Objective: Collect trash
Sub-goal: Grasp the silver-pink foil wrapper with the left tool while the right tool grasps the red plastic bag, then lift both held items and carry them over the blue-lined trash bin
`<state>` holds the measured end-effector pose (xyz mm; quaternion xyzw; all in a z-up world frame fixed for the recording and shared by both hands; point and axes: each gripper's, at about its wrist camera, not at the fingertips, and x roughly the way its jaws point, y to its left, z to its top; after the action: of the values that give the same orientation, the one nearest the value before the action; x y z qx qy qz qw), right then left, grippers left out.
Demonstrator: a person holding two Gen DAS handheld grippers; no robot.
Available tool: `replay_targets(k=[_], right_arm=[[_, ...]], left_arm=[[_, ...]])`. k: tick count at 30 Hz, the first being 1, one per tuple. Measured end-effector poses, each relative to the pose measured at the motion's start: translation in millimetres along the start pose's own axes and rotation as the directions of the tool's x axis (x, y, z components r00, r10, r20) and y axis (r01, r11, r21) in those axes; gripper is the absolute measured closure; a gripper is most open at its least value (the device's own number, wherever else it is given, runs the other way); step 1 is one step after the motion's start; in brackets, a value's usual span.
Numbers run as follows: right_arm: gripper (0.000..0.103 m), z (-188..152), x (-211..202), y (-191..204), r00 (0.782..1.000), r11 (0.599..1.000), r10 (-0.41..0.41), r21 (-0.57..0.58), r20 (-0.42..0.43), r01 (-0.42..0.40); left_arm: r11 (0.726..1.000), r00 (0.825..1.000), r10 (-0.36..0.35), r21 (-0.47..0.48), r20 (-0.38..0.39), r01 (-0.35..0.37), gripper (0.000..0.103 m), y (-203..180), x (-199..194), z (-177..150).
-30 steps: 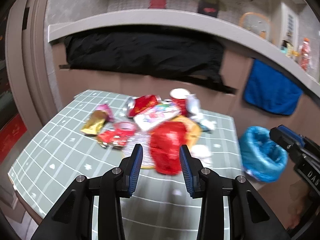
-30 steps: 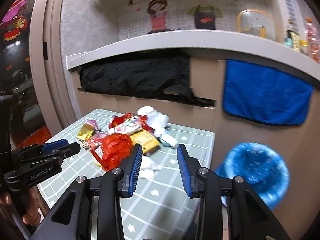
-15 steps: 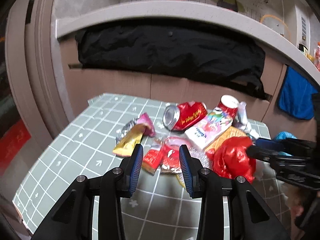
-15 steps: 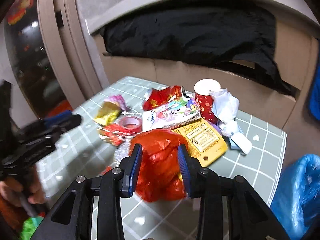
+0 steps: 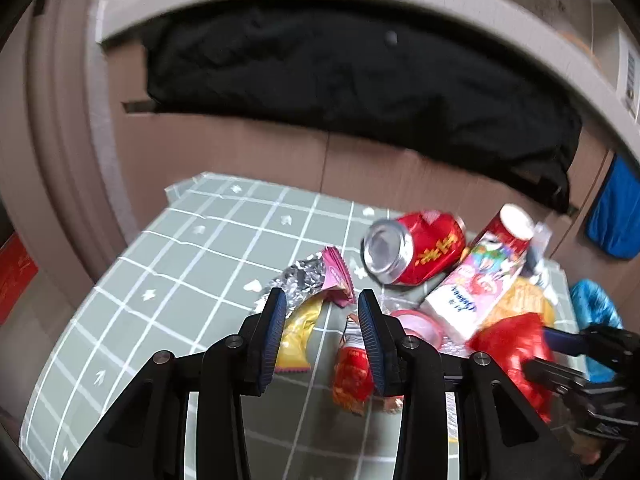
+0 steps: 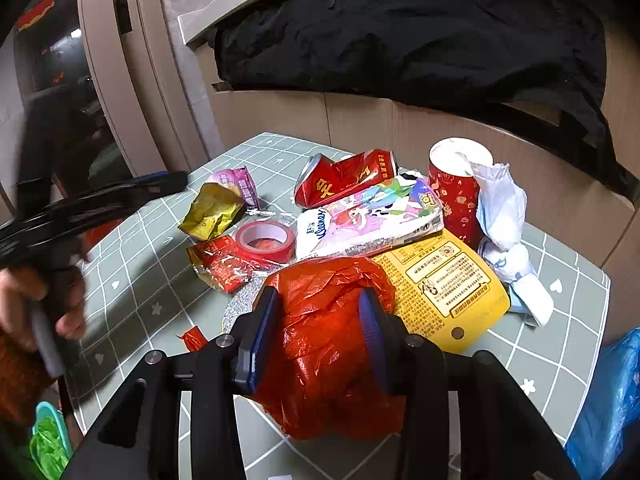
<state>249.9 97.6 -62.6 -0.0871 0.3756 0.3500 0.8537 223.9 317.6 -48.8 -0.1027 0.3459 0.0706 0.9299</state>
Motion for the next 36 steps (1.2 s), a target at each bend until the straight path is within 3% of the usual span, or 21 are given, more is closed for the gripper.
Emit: replay_targets(k=[5, 6, 7, 8, 10, 13, 26, 32, 36], right_arm=[[0.058, -5, -2, 4, 1.0, 0.999, 0.009, -0.048, -0.012, -0.01], [0.058, -5, -3, 4, 1.0, 0.998, 0.016, -0.061, -0.017, -0.017], [0.062, -4, -4, 4, 1.0, 0.998, 0.013, -0.065, -0.017, -0.014], [0.065, -4, -6, 3, 1.0, 0.998, 0.012, -0.062, -0.015, -0.013], [0.084, -3, -16, 2, 1.0, 0.998, 0.029, -0.063, 0.01, -0.028], [0.094, 1, -32, 0, 0.998, 0.996, 0.05, -0.07, 0.043, -0.047], [0.097, 12, -108, -7, 0.976, 0.997, 0.005, -0.072, 0.217, 0.011], [0.098, 19, -134, -15, 0.961, 0.999, 0.007, -0.045, 0.277, 0.005], [0.1, 24, -149, -15, 0.949, 0.998, 0.008, -0.056, 0.314, 0.01]], left_arm=[[1.0, 0.996, 0.028, -0.006, -0.087, -0.029, 0.068, 3, 45, 3], [0.999, 0.994, 0.021, -0.029, -0.104, -0.025, 0.082, 6, 51, 4], [0.998, 0.994, 0.005, -0.059, -0.109, -0.012, 0.091, 10, 53, 5], [0.996, 0.995, -0.014, -0.084, -0.102, 0.006, 0.091, 12, 51, 5], [0.995, 0.997, -0.04, -0.094, -0.068, 0.034, 0.099, 11, 40, 5], [0.999, 1.0, -0.022, -0.049, 0.001, 0.022, 0.101, 0, 15, 8], [0.988, 0.984, -0.12, -0.079, 0.133, 0.131, 0.101, -49, -93, 11], [0.997, 0.978, -0.078, -0.013, 0.195, 0.082, 0.101, -82, -124, 20], [0.996, 0.972, -0.083, -0.001, 0.218, 0.085, 0.101, -94, -135, 23]])
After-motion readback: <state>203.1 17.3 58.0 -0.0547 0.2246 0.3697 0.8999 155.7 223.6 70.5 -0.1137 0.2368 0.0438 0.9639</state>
